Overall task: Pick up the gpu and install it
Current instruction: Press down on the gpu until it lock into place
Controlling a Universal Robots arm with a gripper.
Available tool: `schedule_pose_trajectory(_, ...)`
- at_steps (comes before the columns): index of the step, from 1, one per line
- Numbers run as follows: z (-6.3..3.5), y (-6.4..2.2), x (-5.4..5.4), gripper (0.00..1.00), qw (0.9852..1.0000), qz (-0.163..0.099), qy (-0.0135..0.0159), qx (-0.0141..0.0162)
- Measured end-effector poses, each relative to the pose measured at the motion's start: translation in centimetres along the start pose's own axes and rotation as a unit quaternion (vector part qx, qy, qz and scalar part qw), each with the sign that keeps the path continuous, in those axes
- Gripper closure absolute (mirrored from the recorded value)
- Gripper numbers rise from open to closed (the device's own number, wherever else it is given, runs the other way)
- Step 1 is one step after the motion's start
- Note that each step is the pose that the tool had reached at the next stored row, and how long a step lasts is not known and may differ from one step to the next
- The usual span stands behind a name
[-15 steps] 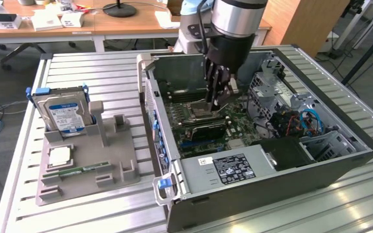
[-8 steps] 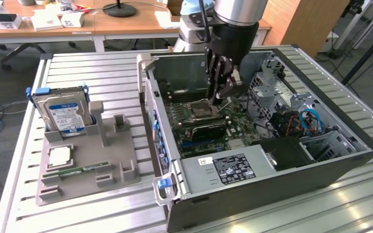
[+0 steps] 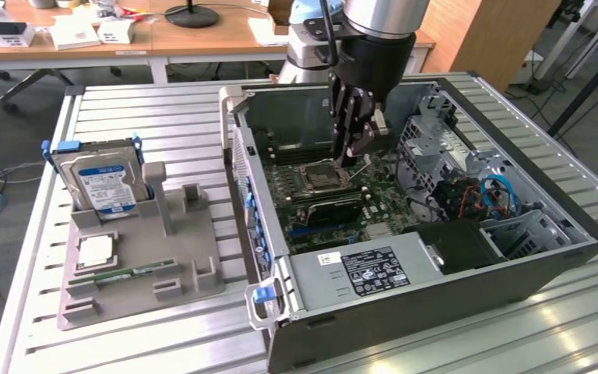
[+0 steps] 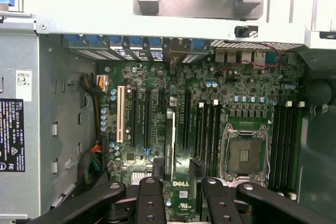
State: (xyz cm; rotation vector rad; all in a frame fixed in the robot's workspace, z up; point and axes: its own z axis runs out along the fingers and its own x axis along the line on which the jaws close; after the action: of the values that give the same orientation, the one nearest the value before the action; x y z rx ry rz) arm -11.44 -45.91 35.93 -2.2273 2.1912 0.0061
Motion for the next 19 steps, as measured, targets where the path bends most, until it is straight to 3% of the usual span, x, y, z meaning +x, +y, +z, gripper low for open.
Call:
schedule_pose_trajectory(8, 0.00, 0.00, 0.00, 0.68, 1.0000, 0.000, 0.0000, 0.0000)
schedule_pose_trajectory(11, 0.00, 0.00, 0.00, 0.86, 1.0000, 0.000, 0.0000, 0.0000)
schedule_pose_trajectory(19, 0.00, 0.00, 0.00, 0.90, 1.0000, 0.000, 0.0000, 0.0000)
